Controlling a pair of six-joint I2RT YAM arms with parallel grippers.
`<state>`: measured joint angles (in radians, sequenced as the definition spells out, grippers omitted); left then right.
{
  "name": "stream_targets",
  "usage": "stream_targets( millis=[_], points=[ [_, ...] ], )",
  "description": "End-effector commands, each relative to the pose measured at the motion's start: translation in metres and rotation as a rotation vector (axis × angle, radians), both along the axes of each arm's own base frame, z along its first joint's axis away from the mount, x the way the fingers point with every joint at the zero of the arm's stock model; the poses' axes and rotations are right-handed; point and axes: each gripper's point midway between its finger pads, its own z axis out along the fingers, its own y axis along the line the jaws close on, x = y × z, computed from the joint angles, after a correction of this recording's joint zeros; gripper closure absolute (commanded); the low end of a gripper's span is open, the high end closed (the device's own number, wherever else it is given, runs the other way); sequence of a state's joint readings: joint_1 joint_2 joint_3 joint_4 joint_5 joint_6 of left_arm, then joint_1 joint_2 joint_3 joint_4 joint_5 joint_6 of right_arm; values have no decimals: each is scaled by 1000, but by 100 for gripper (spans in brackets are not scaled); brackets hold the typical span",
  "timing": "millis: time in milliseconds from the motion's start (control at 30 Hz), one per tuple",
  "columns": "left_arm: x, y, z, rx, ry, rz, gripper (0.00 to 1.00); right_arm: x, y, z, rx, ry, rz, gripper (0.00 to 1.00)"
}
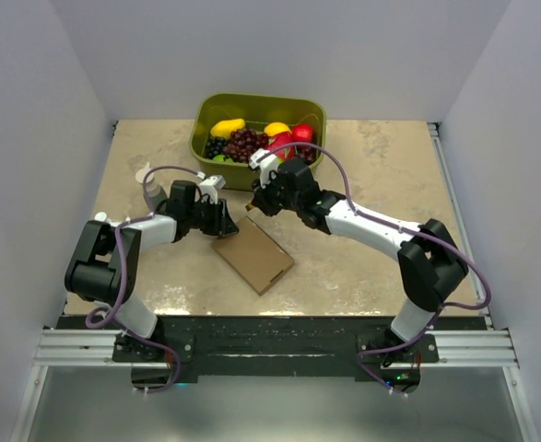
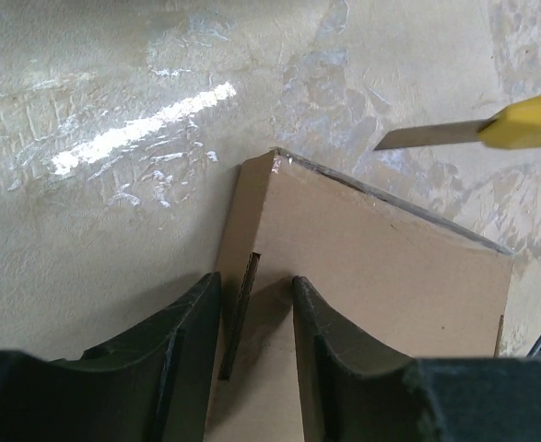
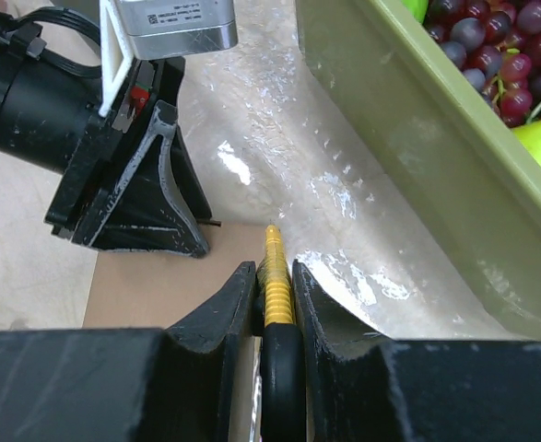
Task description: Unpack the express box
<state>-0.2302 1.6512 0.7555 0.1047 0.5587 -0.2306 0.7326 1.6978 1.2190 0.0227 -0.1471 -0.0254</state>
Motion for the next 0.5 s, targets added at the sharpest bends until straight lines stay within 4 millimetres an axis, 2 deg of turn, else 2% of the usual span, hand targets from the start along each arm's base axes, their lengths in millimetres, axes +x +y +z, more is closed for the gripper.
stream_targets(
  millis=[0, 467],
  points=[
    [-14, 7, -19, 30, 61, 21, 60, 7, 14, 18, 53, -81, -42, 100],
    [-14, 8, -22, 32, 73, 32, 63, 2, 16, -5, -12, -84, -95, 100]
  ],
)
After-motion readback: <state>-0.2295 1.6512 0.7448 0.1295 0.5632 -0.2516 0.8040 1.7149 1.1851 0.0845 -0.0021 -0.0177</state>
